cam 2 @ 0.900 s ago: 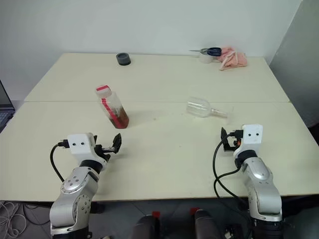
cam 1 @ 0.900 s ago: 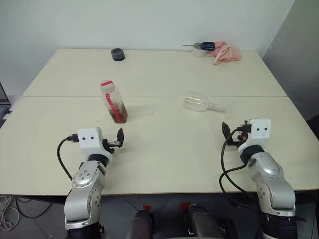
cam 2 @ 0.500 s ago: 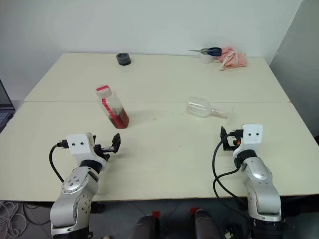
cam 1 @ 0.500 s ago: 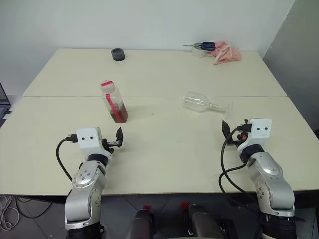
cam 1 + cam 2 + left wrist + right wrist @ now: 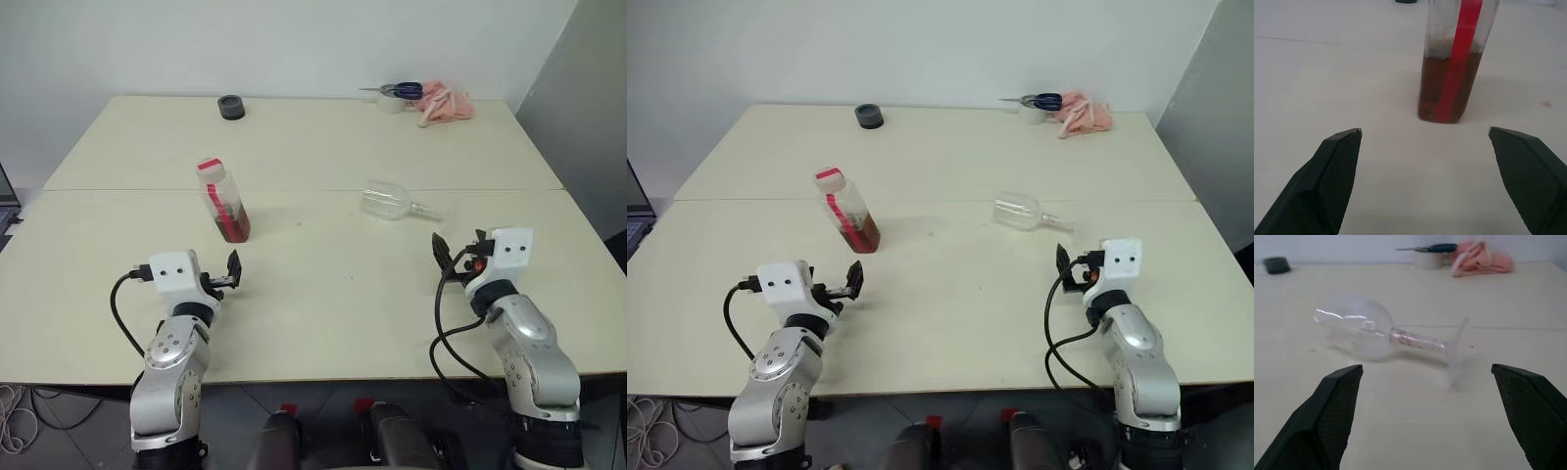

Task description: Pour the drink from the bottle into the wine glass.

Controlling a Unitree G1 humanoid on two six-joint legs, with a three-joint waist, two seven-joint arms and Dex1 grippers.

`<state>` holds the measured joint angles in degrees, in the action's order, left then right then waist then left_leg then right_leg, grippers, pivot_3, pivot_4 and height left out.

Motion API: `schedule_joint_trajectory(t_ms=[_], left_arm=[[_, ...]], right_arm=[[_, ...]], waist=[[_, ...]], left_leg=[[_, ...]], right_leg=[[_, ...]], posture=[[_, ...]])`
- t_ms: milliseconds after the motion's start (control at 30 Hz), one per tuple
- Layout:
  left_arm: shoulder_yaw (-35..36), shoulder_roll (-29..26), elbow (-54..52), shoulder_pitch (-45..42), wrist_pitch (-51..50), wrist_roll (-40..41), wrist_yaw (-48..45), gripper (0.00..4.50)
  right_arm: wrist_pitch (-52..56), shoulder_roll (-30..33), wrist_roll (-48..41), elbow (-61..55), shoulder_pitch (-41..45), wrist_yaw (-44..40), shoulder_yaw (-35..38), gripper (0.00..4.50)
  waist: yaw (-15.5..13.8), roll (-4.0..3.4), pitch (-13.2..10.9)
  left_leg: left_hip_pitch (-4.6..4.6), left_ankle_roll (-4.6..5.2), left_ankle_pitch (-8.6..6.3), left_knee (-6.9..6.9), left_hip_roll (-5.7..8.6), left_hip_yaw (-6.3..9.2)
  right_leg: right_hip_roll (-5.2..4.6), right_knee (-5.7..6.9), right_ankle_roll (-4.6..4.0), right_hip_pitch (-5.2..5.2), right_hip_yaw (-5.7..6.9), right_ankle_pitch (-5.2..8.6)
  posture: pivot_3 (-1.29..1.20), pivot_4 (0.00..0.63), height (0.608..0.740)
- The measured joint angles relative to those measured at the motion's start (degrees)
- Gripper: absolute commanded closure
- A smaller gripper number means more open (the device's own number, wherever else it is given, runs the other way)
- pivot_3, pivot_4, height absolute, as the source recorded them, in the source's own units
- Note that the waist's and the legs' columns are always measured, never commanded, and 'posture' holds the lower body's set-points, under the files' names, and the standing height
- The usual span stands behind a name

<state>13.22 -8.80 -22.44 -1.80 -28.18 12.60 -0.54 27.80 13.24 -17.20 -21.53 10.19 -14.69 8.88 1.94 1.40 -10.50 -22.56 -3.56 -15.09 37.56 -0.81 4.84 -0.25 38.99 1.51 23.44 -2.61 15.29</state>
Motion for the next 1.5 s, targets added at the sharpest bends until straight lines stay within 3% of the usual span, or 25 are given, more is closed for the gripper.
schedule_joint_trajectory(t_ms=[167, 267, 833, 1333, 1500], left_arm=[[-1.0, 0.3, 0.1, -2.3, -0.1, -0.1, 0.7, 0.03], [-1.5, 0.2, 0.4, -4.0, -0.1, -0.2, 1.1, 0.03], [0.0, -4.7, 10.4, -15.2, 2.5, -0.1, -1.5, 0.03], [-0.6, -8.7, 29.6, -28.6, 11.0, -1.8, -7.6, 0.03], [-0.8, -9.0, 33.2, -29.4, 12.8, -2.6, -8.1, 0.03]], right_arm=[[9.7, 11.3, -17.4, -0.9, 11.9, -21.2, -3.0, 0.0], [12.6, 13.7, -21.7, -0.4, 16.0, -26.8, -4.2, 0.0], [12.5, 9.5, -21.8, 3.3, 19.8, -23.7, -6.8, 0.0], [12.9, 9.3, -22.4, 1.4, 19.5, -19.4, -6.0, 0.0], [13.1, 9.3, -22.9, 0.8, 18.7, -18.4, -5.5, 0.0]], waist=[[-0.1, -0.01, 0.0], [-0.2, 0.0, 0.0], [-0.2, 0.0, 0.0], [-0.2, 0.0, 0.0], [-0.2, 0.0, 0.0]], left_leg=[[0.01, 0.05, -0.03, 0.01, 0.02, 0.12], [0.01, 0.08, -0.04, 0.02, 0.03, 0.13], [0.02, 0.08, -0.04, 0.02, 0.03, 0.13], [0.01, 0.07, -0.04, 0.02, 0.04, 0.13], [0.0, 0.07, -0.04, 0.02, 0.04, 0.15]], right_leg=[[0.0, -0.04, -0.01, -0.12, 0.12, 0.0], [-0.01, -0.07, 0.0, -0.15, 0.12, 0.0], [-0.02, -0.05, -0.01, -0.14, 0.13, -0.01], [-0.02, -0.04, -0.01, -0.13, 0.14, -0.01], [-0.03, -0.04, -0.01, -0.12, 0.15, -0.01]], posture=[[0.0, 0.15, 0.74], [0.0, 0.15, 0.74], [0.0, 0.15, 0.74], [0.0, 0.15, 0.74], [0.0, 0.15, 0.74]])
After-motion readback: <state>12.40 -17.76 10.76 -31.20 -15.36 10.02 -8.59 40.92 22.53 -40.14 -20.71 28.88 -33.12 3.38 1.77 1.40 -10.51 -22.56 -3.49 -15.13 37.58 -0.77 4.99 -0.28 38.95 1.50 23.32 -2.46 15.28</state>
